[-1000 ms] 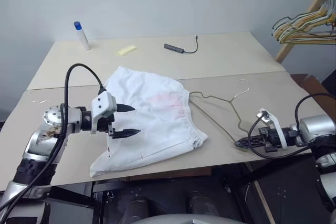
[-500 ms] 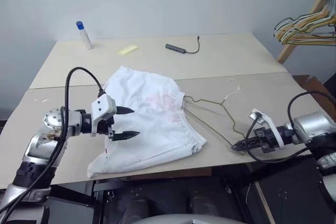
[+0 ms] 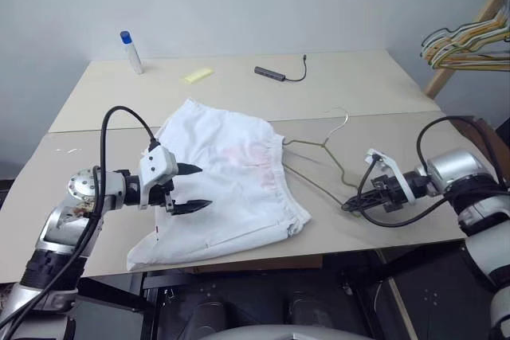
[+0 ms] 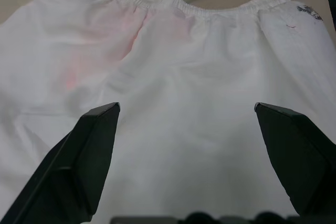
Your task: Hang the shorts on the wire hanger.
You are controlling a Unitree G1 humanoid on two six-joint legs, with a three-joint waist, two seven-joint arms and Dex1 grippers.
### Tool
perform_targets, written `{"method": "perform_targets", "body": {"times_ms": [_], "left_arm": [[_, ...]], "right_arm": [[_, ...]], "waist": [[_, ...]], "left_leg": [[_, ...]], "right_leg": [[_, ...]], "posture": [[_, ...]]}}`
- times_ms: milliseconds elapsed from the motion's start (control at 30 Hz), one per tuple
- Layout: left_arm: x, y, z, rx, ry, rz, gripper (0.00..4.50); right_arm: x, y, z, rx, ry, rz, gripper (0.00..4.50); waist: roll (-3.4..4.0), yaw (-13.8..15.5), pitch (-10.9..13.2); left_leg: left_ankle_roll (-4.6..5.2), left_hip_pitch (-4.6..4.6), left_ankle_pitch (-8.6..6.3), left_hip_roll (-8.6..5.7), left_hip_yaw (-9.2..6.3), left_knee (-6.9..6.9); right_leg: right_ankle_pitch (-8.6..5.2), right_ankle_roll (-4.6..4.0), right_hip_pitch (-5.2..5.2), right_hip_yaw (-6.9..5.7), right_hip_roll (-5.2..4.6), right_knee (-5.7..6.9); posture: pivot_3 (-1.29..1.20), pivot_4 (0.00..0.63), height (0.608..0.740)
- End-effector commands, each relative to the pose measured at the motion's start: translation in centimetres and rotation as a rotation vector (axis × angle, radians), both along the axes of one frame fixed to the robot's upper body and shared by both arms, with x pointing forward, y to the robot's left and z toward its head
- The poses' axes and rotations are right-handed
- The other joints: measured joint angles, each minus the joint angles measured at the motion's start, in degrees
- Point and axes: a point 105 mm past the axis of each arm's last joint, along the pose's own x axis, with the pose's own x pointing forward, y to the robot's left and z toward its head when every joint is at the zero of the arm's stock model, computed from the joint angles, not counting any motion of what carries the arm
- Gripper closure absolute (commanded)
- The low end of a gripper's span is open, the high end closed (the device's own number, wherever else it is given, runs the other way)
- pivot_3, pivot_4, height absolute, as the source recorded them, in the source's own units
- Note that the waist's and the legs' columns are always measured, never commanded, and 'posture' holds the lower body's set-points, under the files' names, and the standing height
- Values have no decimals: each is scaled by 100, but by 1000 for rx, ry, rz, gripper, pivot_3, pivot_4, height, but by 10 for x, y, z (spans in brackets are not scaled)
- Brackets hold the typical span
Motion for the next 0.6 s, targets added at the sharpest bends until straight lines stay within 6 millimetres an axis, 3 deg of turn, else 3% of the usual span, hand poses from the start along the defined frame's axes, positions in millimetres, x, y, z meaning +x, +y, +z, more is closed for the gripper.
{"method": "perform_targets", "body": {"times_ms": [33,167,400,600], "left_arm": [[2,-5,8,12,-55,-17,25],[3,-5,10,10,-59,-14,25],[1,0,10,5,-63,19,25],[9,8,21,-9,-115,55,25]], "right_arm": [[9,12,13,60,9,12,4500],[23,17,12,41,-13,-16,4500],[44,19,31,123,-150,-84,4500],[59,27,26,30,-469,51,4500]], "waist": [[1,-15,0],[1,-5,0],[2,93,0],[2,117,-1]], "left_leg": [[0,1,0,0,1,0],[-3,0,2,-1,4,-1],[-8,-8,5,-1,4,3],[-9,-8,5,1,4,2]], "right_leg": [[0,0,0,1,0,1],[0,-1,-2,0,1,3],[0,0,-6,-3,-1,2],[0,0,-5,-5,0,3]], "posture": [[73,0,740],[81,0,740],[91,0,740],[70,0,740]]}}
